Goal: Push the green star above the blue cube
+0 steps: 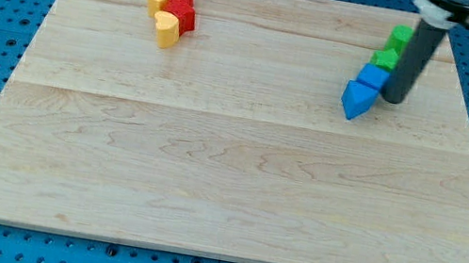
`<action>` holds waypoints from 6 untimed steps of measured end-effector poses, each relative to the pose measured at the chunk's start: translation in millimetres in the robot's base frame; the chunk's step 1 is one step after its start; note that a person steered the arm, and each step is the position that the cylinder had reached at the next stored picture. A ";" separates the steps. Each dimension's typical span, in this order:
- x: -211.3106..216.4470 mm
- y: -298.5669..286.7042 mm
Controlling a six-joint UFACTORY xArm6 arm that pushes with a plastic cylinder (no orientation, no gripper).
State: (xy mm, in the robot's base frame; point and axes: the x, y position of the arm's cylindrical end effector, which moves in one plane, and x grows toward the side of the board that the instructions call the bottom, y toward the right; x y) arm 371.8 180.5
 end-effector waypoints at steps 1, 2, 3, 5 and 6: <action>-6.4 64.1; -38.4 116.2; -60.4 68.5; -49.7 -23.8; -71.0 70.9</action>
